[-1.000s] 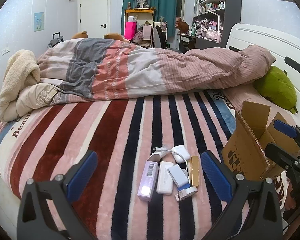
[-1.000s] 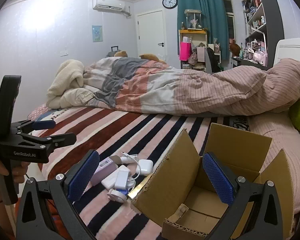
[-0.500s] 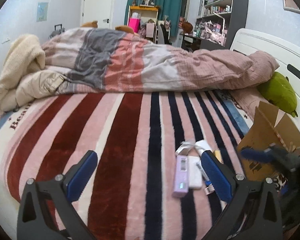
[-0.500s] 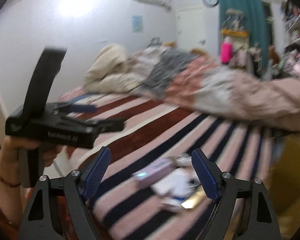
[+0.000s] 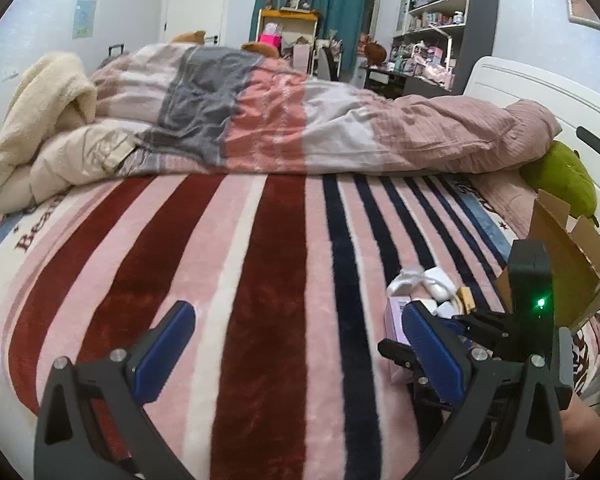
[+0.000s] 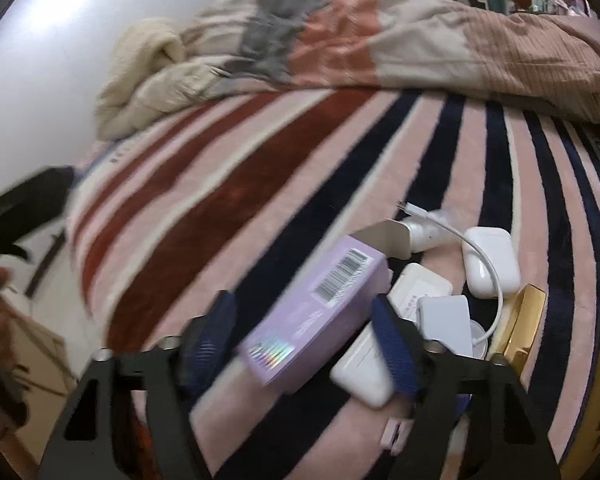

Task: Organize rigid objects
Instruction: 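Grasp the lavender barcode box with the right gripper, then carry the lavender box into the cardboard box and open the right gripper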

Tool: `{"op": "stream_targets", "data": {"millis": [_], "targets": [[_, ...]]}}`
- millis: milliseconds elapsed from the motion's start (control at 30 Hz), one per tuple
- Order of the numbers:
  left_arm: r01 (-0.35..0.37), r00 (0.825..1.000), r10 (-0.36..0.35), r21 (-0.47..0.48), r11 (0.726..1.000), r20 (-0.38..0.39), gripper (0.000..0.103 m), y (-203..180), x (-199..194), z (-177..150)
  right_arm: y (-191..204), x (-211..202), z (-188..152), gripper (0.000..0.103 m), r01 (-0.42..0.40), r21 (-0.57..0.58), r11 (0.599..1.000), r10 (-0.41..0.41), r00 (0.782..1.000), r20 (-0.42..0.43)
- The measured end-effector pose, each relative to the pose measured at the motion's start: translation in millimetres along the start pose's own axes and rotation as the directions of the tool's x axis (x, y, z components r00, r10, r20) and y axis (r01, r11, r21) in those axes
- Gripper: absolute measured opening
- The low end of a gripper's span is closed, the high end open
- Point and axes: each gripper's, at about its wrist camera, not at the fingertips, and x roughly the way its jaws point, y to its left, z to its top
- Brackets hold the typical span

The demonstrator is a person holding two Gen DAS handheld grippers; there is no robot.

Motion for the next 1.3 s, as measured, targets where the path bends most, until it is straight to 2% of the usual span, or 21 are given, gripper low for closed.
{"op": "stream_targets", "data": {"millis": [167,267,367,433,500,600,667,733,800,900,967,1067,1300], "targets": [[-0.016,0.999,0.016,-0.010,1.000,-0.043,0.102,11.6,4.2,-4.8,15.2,-3.8,0.8,0.030,-0.032,-0.130,0.991,0.033,0.999,-0.001],[-0.019,0.998,0.018,-0.015,1.000,-0.064,0.102,13.1,5.3,-7.4,8.9,-2.1,1.8,0.029,-0.054,-0.136,0.989,0.049,0.998,-0.040],[-0.030,0.996,0.029,-0.008,1.000,-0.080,0.102,9.4,7.5,-9.2,2.6,18.1,4.3,0.024,-0.033,-0.120,0.992,0.022,0.995,-0.093],[-0.020,0.995,0.020,0.000,1.000,-0.095,0.102,5.2,7.6,-11.7,4.0,23.8,4.2,0.022,-0.025,-0.127,0.992,0.014,0.996,-0.084],[0.009,0.994,-0.008,0.004,1.000,-0.110,0.102,0.8,7.0,-10.9,5.7,17.9,6.2,0.021,-0.028,-0.130,0.991,0.020,0.998,-0.063],[0.134,0.985,-0.134,-0.012,0.991,-0.107,0.102,-10.0,2.3,-0.1,6.6,-5.7,7.4,0.021,-0.062,-0.143,0.988,0.060,0.998,-0.020],[0.230,0.969,-0.230,-0.012,0.973,-0.094,0.102,-22.4,-3.7,10.8,7.9,-26.7,10.5,0.021,-0.093,-0.152,0.984,0.095,0.995,0.007],[0.330,0.940,-0.329,-0.006,0.944,-0.087,0.101,-39.5,-7.8,23.7,8.2,-57.1,13.5,0.021,-0.133,-0.168,0.977,0.143,0.989,0.050],[0.385,0.919,-0.383,0.005,0.923,-0.090,0.097,-60.1,-10.2,36.2,7.5,-82.7,15.8,0.021,-0.163,-0.171,0.972,0.180,0.980,0.087],[0.454,0.888,-0.448,0.039,0.890,-0.104,0.082,-98.3,-11.5,52.9,-2.6,-127.4,18.2,0.021,-0.191,-0.174,0.966,0.219,0.963,0.160],[0.492,0.867,-0.485,0.046,0.869,-0.109,0.068,-121.8,-9.7,62.1,-10.0,-152.7,17.4,0.021,-0.179,-0.177,0.968,0.213,0.956,0.202],[0.573,0.818,-0.564,0.062,0.817,-0.116,0.055,-159.1,-8.1,73.6,-32.0,-183.7,13.4,0.021,-0.151,-0.160,0.975,0.188,0.951,0.247],[0.641,0.764,-0.614,0.124,0.758,-0.198,0.055,-259.2,5.9,85.6,-104.4,-234.3,-9.2,0.021,-0.092,-0.051,0.994,0.103,0.950,0.294]]}}
